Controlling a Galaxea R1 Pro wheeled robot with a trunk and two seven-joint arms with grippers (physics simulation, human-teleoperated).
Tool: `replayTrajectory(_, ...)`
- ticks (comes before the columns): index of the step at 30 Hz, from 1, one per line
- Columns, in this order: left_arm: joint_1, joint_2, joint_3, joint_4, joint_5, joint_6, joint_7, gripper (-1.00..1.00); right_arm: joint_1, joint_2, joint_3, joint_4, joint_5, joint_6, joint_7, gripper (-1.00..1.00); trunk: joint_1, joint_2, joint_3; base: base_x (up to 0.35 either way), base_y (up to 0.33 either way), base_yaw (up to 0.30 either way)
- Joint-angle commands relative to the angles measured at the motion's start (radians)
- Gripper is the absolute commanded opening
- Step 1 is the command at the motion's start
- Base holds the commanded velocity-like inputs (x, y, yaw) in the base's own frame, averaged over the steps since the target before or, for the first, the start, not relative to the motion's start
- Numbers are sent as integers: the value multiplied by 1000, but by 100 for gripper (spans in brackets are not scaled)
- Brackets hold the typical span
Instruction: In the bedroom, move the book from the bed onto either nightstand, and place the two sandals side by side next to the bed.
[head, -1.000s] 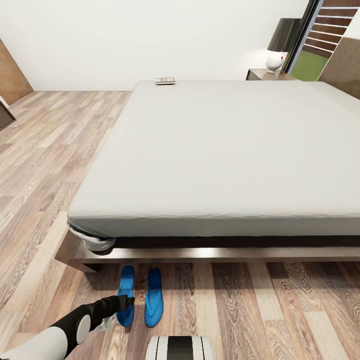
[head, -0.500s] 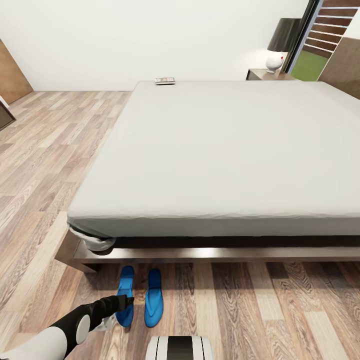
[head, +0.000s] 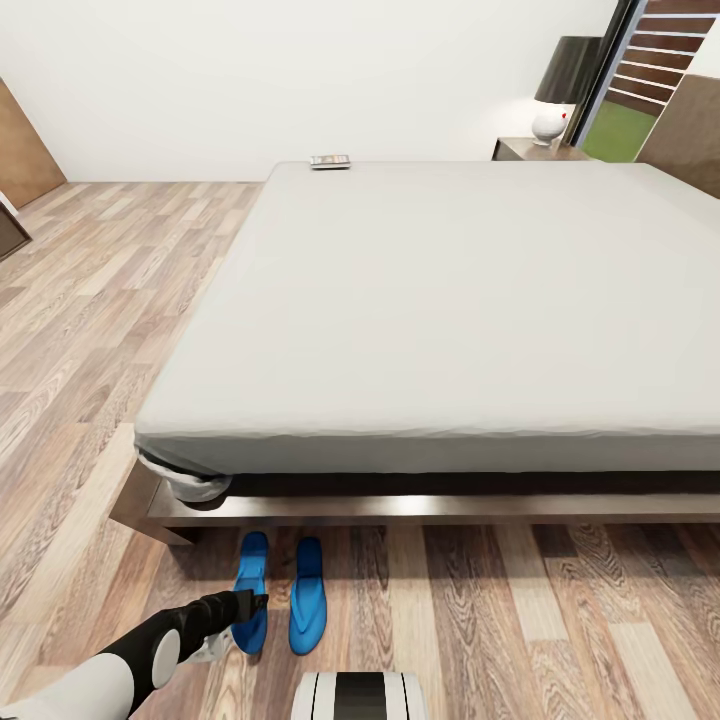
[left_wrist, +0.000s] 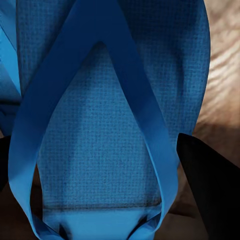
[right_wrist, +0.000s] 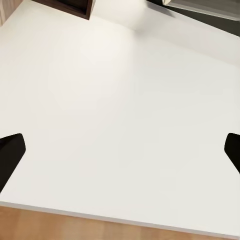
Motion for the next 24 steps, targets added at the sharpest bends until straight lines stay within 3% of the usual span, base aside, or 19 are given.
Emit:
replayTrajectory(1, 0, 1, 0, -1, -11, -4, 5, -100, 0, 0, 3, 1, -3, -2, -2, 100, 0, 0, 0, 0, 0, 0)
replayTrajectory(16, 0, 1, 0, -1, -11, -4, 5, -100, -1, 0, 3, 1, -3, -2, -2, 100, 0, 0, 0, 0, 0, 0)
replayTrajectory(20, 0, 1, 0, -1, -11, -4, 6, -100, -1, 0, 3, 1, -3, -2, -2, 100, 2, -1, -16, 0, 0, 0)
replayTrajectory(24, 0, 1, 0, -1, -11, -4, 6, -100, -1, 0, 3, 1, -3, -2, -2, 100, 2, -1, -16, 0, 0, 0)
